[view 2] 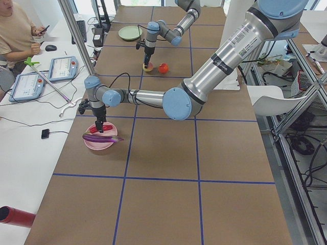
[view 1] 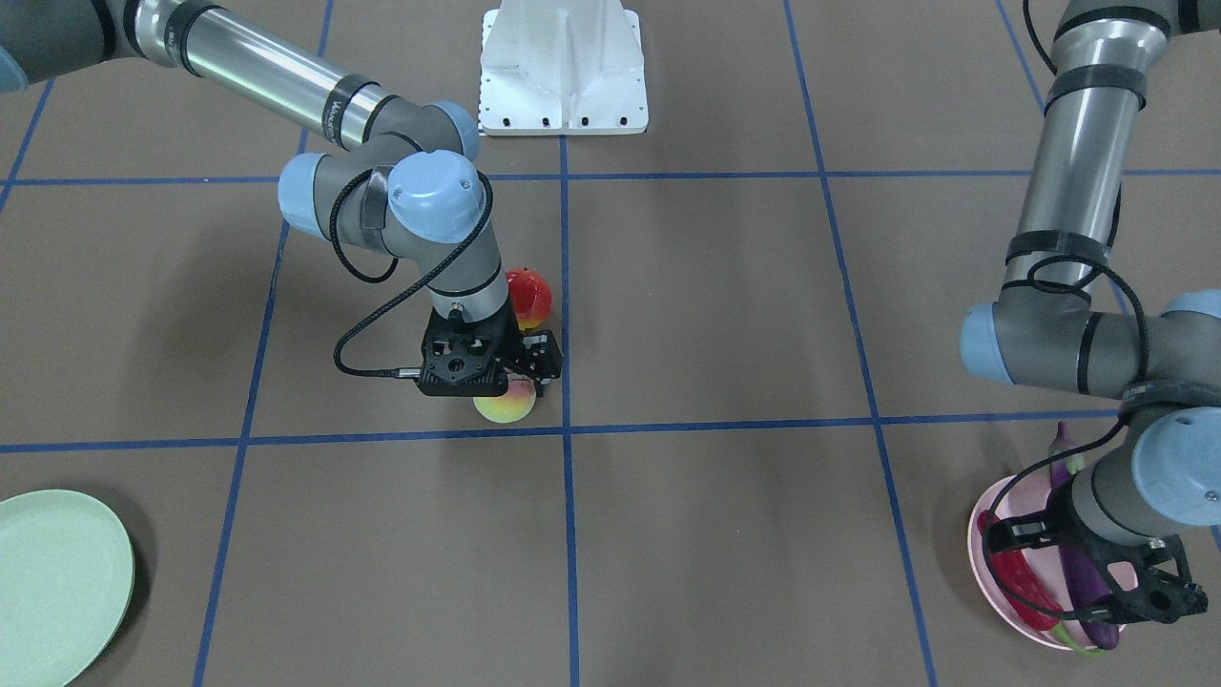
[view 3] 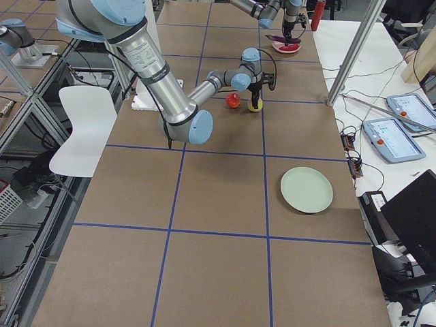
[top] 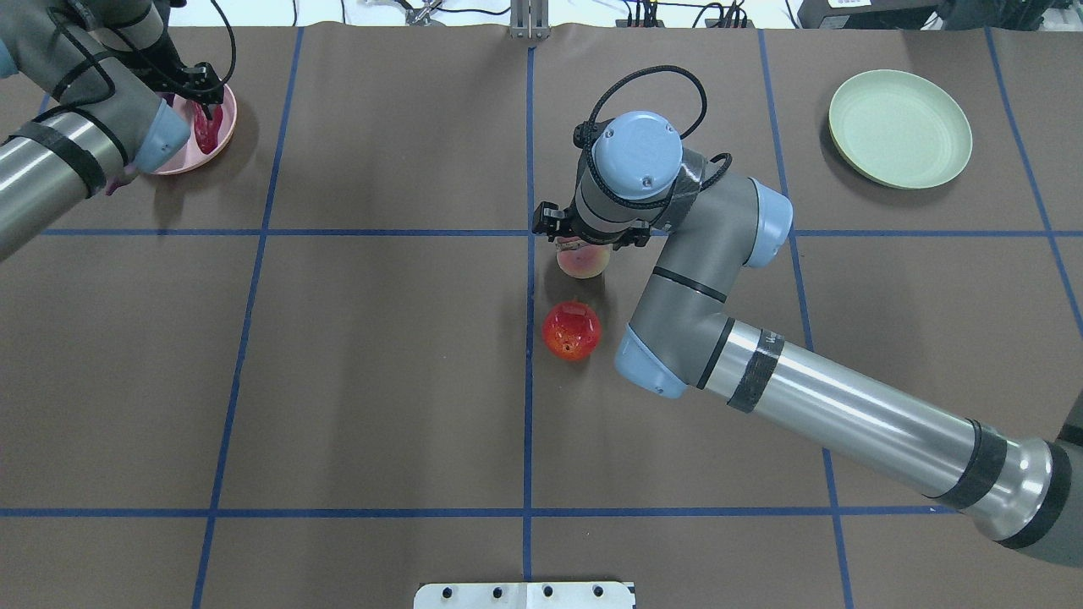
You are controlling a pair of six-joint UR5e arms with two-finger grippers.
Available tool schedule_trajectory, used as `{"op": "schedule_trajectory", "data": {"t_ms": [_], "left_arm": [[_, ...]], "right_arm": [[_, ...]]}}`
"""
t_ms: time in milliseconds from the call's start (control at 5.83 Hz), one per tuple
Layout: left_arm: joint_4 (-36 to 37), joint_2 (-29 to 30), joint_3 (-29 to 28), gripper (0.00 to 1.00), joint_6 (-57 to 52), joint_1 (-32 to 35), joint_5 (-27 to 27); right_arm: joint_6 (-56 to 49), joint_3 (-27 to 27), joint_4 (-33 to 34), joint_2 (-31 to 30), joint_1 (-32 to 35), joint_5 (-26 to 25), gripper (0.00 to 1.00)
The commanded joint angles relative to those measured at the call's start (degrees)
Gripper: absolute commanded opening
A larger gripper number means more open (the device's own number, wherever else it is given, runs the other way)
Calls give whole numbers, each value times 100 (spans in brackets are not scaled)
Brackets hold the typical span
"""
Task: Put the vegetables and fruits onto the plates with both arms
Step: 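Release the chili on the pink plate while the right gripper grasps the peach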
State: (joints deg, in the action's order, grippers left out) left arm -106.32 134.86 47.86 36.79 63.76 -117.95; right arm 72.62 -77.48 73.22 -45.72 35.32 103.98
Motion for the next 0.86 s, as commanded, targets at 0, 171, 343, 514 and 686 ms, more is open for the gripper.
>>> {"op": "schedule_trajectory", "data": {"t_ms": [0,171,343,514,686], "left_arm": [[-2,-12,39,100,4,-4,0],[6,5,57,100,99,-4,-9],[15,14,327,100,405,-73,-26],[93,5,695,100,512,-91,-61],[103,5,1021,100,1018,-213,-123]], "right_arm": [[24,31,0,2,-52,-44,79],[146,23,0,2,-43,-44,2],[156,-56,0,-7,26,26,0],[139,-300,61,-59,375,444,0],[51,-511,87,-190,944,1214,0]]}}
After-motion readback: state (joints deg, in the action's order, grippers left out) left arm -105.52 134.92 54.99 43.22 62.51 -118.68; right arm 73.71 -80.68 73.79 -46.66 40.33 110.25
